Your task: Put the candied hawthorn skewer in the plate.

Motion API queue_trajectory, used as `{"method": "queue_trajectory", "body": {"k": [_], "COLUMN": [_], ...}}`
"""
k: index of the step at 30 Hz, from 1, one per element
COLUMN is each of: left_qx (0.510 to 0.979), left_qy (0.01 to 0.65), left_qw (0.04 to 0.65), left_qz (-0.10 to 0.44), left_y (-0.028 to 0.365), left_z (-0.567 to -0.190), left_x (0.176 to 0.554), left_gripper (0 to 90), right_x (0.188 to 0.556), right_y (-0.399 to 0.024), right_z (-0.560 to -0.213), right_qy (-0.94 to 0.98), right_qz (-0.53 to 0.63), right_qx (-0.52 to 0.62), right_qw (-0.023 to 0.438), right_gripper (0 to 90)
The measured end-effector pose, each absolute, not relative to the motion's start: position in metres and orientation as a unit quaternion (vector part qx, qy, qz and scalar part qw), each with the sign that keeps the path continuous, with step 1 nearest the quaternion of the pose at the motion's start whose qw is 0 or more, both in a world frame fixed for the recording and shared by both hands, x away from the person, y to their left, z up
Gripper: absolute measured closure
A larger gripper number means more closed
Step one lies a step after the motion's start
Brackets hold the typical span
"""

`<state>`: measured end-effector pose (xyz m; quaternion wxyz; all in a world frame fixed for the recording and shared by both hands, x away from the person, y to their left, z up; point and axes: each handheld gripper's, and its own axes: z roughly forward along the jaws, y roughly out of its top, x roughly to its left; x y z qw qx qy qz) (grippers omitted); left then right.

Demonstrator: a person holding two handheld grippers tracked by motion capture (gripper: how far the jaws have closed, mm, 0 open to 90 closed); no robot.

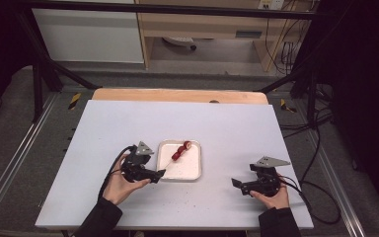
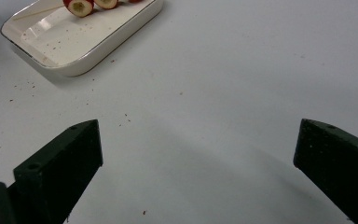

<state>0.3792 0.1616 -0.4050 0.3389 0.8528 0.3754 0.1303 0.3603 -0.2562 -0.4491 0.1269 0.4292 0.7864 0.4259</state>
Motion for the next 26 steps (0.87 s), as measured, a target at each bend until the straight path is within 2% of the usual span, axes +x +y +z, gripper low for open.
{"method": "queue_trajectory", "body": {"k": [7, 17, 26], "left_qx": [0.838, 0.815, 0.815], "left_qy": [0.389, 0.413, 0.412], "left_qw": [0.354, 0.374, 0.377], "left_qz": [0.146, 0.158, 0.156], "left_y": [0.205, 0.256, 0.264], "left_z": [-0.411, -0.438, -0.445], "left_x": [0.363, 0.344, 0.339], "left_gripper": [7.2, 5.8, 5.7], "right_x": [0.36, 0.357, 0.356], "right_y": [-0.256, -0.254, -0.254], "right_z": [-0.449, -0.453, -0.454], "right_qy": [0.789, 0.802, 0.806], "right_qz": [0.424, 0.409, 0.405], "right_qx": [0.427, 0.42, 0.417], "right_qw": [0.124, 0.115, 0.111], "right_gripper": [1.3, 0.7, 0.7]}}
